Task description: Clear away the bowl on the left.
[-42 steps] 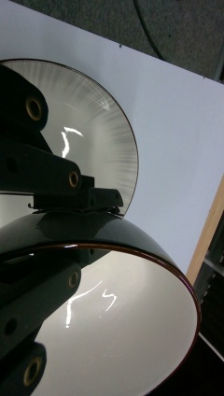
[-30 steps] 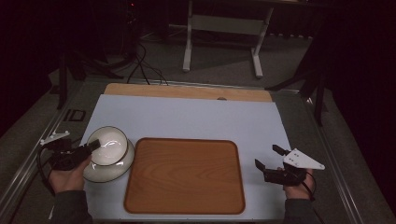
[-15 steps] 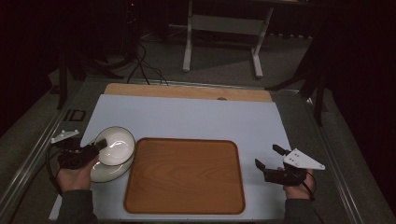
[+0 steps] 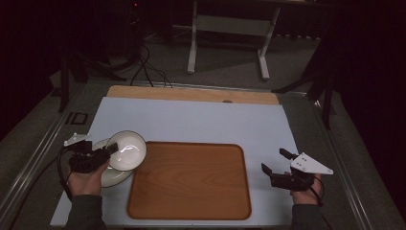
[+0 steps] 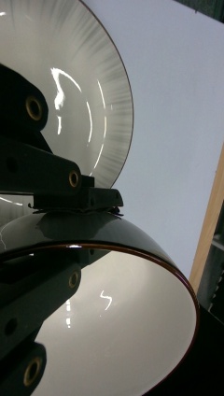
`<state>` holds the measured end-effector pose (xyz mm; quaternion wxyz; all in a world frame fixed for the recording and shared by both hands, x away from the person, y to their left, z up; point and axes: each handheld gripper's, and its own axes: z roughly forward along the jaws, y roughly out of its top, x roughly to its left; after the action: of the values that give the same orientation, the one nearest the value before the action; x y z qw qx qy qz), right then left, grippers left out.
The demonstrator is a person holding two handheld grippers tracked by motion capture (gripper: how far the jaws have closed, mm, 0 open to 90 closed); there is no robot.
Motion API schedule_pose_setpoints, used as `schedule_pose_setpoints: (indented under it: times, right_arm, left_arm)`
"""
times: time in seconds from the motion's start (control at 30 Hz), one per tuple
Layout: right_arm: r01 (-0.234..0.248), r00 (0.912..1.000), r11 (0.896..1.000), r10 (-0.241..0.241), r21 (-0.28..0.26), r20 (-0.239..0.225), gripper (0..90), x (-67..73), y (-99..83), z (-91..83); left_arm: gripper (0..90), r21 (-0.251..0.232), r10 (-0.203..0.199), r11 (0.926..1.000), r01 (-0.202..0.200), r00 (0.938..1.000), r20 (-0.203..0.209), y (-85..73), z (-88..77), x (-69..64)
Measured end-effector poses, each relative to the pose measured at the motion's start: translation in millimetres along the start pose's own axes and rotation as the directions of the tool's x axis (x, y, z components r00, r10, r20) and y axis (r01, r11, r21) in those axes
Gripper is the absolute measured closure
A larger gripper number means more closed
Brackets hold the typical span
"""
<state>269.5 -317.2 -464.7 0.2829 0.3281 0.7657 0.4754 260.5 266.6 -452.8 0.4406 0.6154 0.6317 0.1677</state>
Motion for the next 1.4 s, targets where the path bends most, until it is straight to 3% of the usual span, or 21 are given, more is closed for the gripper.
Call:
schedule_pose_setpoints:
  times: [1.4]
  right_arm:
    - [-0.001,1.0000,1.000,0.001,-0.001,0.000,13.7,0.1,0.1,-0.2]
  left_arm:
    - [81.9,0.065,0.090,0.9934,-0.094,0.9942,0.059,-8.4,29.7,-45.9]
